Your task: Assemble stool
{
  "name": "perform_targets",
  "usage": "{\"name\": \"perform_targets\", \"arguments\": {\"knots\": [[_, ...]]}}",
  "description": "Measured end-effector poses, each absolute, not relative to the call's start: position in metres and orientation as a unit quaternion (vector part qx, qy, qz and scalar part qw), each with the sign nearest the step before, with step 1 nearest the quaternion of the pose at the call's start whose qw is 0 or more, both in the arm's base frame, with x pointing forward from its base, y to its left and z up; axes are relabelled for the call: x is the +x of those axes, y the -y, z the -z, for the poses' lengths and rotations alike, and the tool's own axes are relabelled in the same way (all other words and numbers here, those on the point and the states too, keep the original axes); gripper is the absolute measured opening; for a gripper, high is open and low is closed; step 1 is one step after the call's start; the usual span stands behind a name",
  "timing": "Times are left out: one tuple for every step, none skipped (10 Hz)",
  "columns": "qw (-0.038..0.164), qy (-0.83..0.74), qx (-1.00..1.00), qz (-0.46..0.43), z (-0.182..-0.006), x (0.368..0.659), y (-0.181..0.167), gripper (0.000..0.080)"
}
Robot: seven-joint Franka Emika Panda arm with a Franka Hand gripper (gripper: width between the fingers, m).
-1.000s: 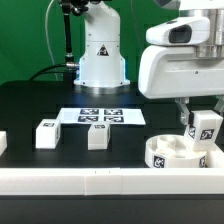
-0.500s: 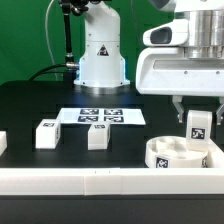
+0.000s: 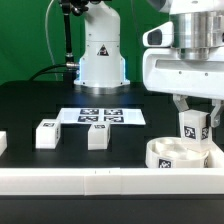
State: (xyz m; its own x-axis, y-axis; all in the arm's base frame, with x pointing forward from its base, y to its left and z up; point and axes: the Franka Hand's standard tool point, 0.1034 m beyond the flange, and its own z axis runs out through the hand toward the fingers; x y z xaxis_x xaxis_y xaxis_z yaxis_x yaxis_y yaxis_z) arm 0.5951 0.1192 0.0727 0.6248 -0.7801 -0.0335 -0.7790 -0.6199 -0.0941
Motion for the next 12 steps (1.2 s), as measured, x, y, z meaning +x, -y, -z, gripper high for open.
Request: {"name": "perform_targets", "arguments": {"knots": [[0.051,-0.465,-0.884,0.003,-0.0726,0.5950,-0.1192,0.0340],[0.057,-0.504,-0.862,-0.004,-0.0723,0.5949,-0.1192,0.0340],[0.065,-0.547,-0.835,-0.012,-0.0721,0.5950,-0.1188,0.0340],[0.071,-0.592,-0.803,-0.019,-0.0717,0.5947,-0.1198,0.0340],[0.080,-0.637,-0.767,-0.021,-0.0714,0.5951,-0.1210,0.0340],[0.091,-0.682,-0.725,-0.028,-0.0710,0.5948,-0.1207,0.0340],[0.102,-0.730,-0.674,-0.036,-0.0706,0.5951,-0.1204,0.0340],[0.113,-0.767,-0.630,-0.044,-0.0705,0.5949,-0.1196,0.0340],[0.116,-0.785,-0.606,-0.050,-0.0706,0.5950,-0.1197,0.0340],[0.119,-0.819,-0.558,-0.062,-0.0705,0.5950,-0.1198,0.0340],[0.120,-0.846,-0.515,-0.067,-0.0707,0.5960,-0.1205,0.0340],[0.120,-0.856,-0.499,-0.069,-0.0709,0.5963,-0.1203,0.0340]]}}
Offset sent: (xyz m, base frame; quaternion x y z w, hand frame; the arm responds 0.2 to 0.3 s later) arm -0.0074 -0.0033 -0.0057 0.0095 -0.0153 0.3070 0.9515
